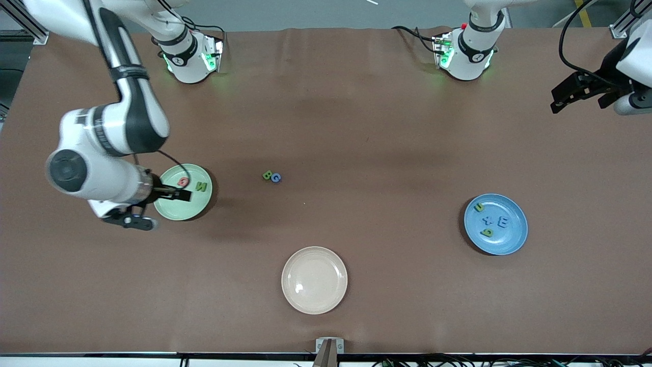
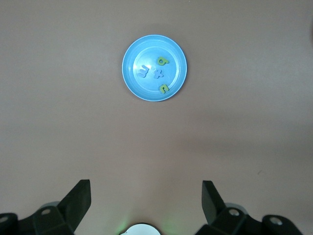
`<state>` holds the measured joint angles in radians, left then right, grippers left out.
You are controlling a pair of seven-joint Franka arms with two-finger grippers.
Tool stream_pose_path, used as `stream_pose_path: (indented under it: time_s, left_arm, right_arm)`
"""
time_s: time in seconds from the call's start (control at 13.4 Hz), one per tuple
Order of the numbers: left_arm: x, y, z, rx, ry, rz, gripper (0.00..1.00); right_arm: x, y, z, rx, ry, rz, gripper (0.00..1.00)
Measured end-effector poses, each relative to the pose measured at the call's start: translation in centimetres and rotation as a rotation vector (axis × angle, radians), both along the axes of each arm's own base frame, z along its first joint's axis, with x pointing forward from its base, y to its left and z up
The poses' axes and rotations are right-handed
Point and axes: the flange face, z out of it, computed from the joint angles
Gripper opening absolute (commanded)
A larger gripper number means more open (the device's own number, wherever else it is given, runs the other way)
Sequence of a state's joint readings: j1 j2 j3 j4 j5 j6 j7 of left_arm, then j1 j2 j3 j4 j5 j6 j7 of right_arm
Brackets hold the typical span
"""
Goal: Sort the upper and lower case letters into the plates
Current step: 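Return the left arm to rest while the right gripper reaches the B, then grasp the green B letter with the right gripper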
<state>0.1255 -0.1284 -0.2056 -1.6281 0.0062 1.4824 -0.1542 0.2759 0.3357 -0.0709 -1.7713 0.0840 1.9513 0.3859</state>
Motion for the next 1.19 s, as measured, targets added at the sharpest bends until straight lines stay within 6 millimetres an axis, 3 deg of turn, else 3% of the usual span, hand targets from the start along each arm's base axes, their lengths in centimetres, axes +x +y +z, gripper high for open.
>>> stream_pose_path:
  time_s: [0.3,0.52,0.89,1.19]
  left_arm:
    - [0.4,0.0,-0.5,-0.002,-0.012,-0.002,1.00]
    - [0.5,0.3,-0.7,-0.002,-0.011,0.002,1.00]
    - [0.5,0.3,-0.9,-0.002,-0.010,0.003,1.00]
    - [0.7,0.7,-0.9,-0.007,-0.017,0.010,1.00]
  right_arm:
    - [-7.0,8.5,-8.7,0.002,-0.117,-0.056,1.00]
    - [-12.1,11.9,-12.9,-0.003,-0.142,-0.079,1.00]
    - [-15.9,13.5,-15.5,-0.005,-0.155,-0.078,0.98]
    - [-16.0,13.0,-17.9,-0.011,-0.174,-0.089,0.97]
